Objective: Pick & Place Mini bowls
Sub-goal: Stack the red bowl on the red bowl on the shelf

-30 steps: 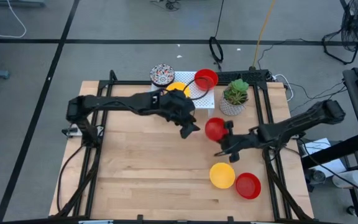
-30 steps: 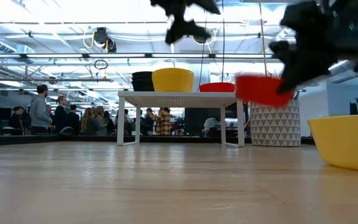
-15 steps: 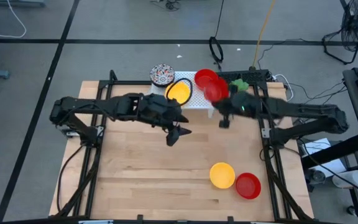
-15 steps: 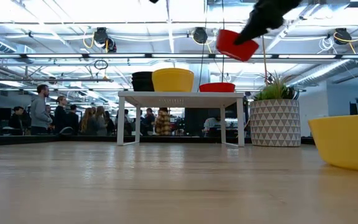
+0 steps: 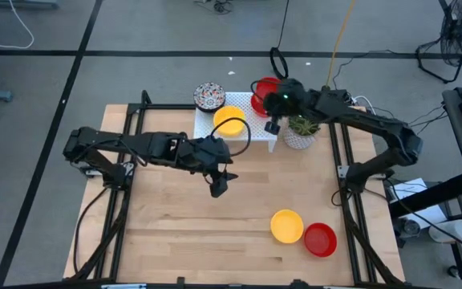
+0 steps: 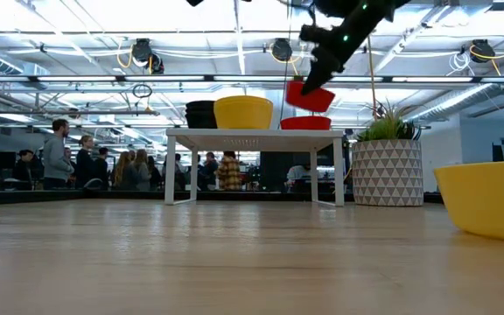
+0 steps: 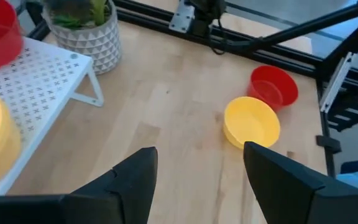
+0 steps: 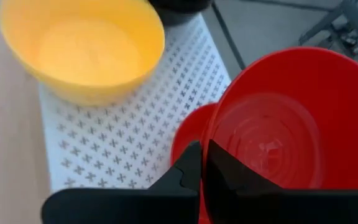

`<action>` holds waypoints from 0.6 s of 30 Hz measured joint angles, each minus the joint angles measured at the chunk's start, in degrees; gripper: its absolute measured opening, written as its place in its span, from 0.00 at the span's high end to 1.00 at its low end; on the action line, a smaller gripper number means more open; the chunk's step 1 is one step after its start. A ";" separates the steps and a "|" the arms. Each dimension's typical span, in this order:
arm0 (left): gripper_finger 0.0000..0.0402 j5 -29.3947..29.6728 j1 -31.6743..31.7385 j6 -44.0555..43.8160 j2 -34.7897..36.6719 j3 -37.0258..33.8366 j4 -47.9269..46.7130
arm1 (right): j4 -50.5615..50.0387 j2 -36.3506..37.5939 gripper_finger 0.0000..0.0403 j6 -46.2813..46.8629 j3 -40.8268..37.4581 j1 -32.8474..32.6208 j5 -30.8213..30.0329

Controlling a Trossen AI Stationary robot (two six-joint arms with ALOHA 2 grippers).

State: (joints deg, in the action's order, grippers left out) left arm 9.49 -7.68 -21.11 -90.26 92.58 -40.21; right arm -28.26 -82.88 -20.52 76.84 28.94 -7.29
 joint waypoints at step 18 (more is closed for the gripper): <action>0.40 1.62 -2.14 -0.41 0.00 0.00 -0.08 | 1.43 -5.00 0.98 1.05 0.39 2.49 6.56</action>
State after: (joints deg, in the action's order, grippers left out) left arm 11.11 -9.82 -21.52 -90.26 92.58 -40.29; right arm -26.83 -87.89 -19.48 77.23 31.44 -0.73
